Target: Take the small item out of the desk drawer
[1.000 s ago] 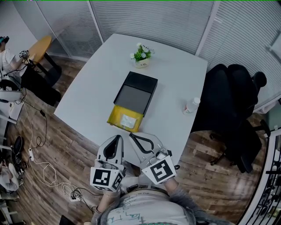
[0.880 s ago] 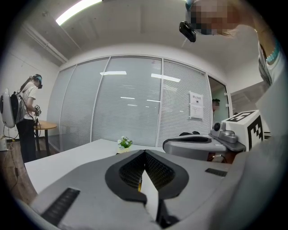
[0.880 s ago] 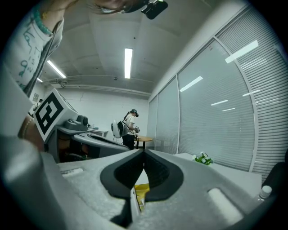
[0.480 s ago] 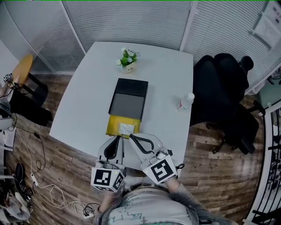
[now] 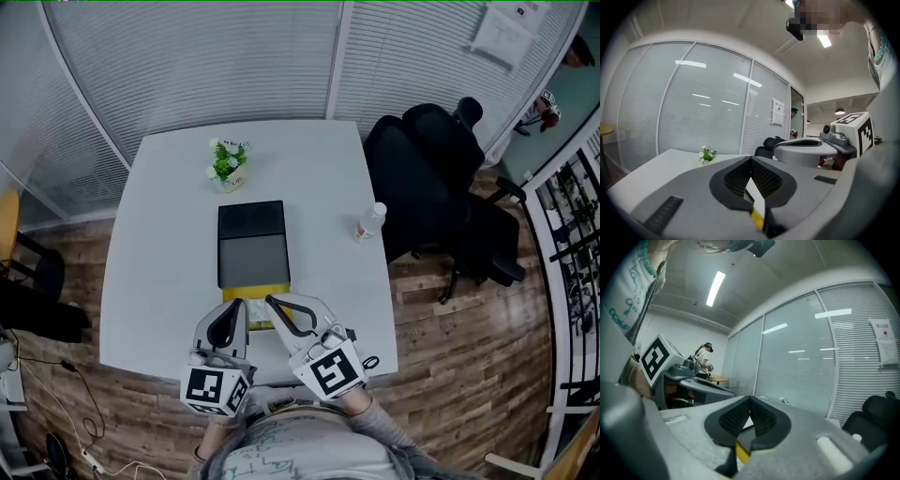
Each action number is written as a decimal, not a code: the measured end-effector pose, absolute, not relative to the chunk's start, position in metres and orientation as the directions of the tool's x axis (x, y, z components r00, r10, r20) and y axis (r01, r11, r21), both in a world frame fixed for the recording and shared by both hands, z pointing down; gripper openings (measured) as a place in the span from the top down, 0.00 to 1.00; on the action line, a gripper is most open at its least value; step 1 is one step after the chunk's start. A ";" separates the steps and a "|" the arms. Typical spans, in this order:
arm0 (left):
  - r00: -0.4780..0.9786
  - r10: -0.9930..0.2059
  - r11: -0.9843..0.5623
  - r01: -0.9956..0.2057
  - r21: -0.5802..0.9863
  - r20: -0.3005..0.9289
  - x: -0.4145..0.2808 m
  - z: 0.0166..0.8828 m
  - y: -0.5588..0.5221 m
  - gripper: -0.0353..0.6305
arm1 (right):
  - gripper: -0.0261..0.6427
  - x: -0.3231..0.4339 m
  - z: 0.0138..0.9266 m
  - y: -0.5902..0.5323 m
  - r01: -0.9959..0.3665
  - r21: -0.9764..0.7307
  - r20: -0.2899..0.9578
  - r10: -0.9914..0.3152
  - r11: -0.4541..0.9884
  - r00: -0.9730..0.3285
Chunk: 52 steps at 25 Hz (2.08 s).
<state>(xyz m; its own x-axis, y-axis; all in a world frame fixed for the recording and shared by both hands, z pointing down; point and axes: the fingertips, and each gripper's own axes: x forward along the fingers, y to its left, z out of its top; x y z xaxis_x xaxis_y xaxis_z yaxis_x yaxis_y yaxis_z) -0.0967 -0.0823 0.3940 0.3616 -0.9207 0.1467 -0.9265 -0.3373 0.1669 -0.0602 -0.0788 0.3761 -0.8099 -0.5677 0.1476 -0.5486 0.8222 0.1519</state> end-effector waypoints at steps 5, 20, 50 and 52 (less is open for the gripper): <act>0.443 -0.885 -0.416 -0.891 0.184 0.143 -0.102 0.405 -0.086 0.95 | 0.96 -0.065 0.380 -0.082 -0.613 0.156 0.160 -0.632 0.775 -0.758; 0.569 -0.814 -0.538 -0.815 0.215 0.118 -0.113 0.408 -0.091 0.95 | 0.96 -0.080 0.394 -0.084 -0.692 0.163 0.193 -0.710 0.703 -0.677; 0.580 -0.807 -0.552 -0.808 0.205 0.114 -0.155 0.418 -0.083 0.95 | 0.96 -0.098 0.448 -0.093 -0.658 0.233 0.336 -0.694 0.717 -0.637; 0.578 -0.807 -0.549 -0.811 0.205 0.125 -0.159 0.421 -0.083 0.95 | 0.96 -0.096 0.453 -0.094 -0.658 0.247 0.352 -0.699 0.711 -0.623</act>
<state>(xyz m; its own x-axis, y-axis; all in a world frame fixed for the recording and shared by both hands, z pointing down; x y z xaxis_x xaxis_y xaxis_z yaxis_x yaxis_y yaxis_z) -0.1588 -0.0827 0.4209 0.5776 -0.8067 0.1248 -0.8106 -0.5486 0.2051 -0.0958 -0.0939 0.4532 -0.6225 -0.6988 0.3524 -0.6582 0.7111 0.2472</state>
